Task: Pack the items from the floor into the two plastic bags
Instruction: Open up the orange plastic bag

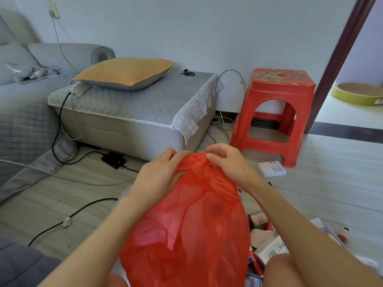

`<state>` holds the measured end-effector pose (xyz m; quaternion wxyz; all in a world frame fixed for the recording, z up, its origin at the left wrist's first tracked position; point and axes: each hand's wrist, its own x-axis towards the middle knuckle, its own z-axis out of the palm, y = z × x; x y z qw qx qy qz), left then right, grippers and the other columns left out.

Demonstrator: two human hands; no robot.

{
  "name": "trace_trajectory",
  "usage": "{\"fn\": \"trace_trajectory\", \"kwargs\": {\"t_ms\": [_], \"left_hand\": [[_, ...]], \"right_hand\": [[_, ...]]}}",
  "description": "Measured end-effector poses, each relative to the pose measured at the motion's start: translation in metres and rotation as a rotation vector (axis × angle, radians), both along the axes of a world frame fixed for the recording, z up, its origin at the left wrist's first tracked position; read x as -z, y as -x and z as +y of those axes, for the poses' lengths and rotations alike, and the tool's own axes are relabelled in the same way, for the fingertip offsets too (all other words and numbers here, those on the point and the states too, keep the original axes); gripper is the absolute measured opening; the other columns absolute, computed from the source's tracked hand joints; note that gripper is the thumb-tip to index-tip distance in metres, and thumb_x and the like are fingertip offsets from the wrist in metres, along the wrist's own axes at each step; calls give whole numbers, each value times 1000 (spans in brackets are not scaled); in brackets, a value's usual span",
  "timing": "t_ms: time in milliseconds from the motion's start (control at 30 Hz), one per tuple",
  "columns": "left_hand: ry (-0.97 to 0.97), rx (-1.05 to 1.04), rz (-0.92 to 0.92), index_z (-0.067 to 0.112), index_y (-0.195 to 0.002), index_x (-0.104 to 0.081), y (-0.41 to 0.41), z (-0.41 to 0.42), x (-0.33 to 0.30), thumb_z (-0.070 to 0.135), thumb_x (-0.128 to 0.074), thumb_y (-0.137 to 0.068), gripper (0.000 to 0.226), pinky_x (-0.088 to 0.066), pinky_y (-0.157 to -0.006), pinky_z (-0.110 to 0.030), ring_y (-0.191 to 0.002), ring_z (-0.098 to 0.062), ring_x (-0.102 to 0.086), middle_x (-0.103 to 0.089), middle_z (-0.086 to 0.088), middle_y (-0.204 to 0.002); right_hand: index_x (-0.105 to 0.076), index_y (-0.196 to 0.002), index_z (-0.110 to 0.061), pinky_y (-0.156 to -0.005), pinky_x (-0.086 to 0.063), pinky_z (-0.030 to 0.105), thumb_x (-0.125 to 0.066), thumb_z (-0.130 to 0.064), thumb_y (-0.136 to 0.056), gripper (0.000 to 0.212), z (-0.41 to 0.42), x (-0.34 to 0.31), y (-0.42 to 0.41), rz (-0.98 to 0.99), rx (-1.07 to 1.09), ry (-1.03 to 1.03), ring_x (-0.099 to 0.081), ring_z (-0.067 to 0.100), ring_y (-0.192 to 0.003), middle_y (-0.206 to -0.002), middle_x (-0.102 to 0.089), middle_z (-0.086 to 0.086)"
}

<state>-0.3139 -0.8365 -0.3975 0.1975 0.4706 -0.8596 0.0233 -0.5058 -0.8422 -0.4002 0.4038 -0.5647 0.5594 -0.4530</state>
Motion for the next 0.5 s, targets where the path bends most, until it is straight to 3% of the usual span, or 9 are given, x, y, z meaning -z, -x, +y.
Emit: {"fn": "trace_trajectory", "kwargs": {"t_ms": [100, 200, 233, 300, 367, 500], "left_hand": [[46, -138, 35, 23, -124, -52, -2, -1, -3, 29, -52, -91, 33, -47, -58, -41, -87, -33, -63, -56, -5, -105], [4, -301, 86, 20, -126, -49, -2, -4, -7, 25, -48, -93, 34, -46, -69, -44, -92, -39, -60, -54, -7, -114], [-5, -323, 131, 20, -125, -50, -3, -4, -7, 23, -48, -92, 33, -46, -72, -45, -95, -39, -59, -55, -6, -116], [-32, -305, 254, 21, -120, -55, -7, -3, -8, 20, -50, -90, 30, -48, -79, -45, -102, -35, -58, -58, -4, -116], [-59, -272, 330, 23, -113, -61, -17, -7, -6, 21, -53, -89, 25, -48, -83, -43, -104, -31, -58, -63, -1, -111], [-168, -314, 335, 26, -103, -66, -40, -19, -3, 35, -47, -87, 26, -48, -84, -43, -103, -30, -60, -69, 0, -104]], "right_hand": [[-61, -98, -21, -81, -43, 20, -66, -28, -82, 18, 6, 1, -1, 254, 49, 175, -55, 5, -87, -98, -59, -7], [-60, -110, -19, -89, -40, 20, -61, -57, -69, 56, 16, 0, -11, 580, 13, 406, -51, 9, -98, -105, -56, -5], [-58, -115, -17, -91, -40, 25, -62, -56, -70, 59, 16, 3, -15, 701, -1, 417, -51, 14, -102, -108, -56, -1], [-58, -116, -13, -90, -41, 31, -62, -37, -82, 42, 12, 8, -17, 835, 17, 397, -53, 23, -105, -111, -58, 6], [-65, -105, -10, -84, -38, 28, -56, -17, -89, 21, 6, 7, -10, 735, 85, 367, -58, 26, -102, -105, -65, 8], [-69, -96, -7, -65, -28, 20, -50, -10, -92, 19, -1, 0, 8, 476, 201, 179, -60, 23, -93, -96, -69, 8]]}}
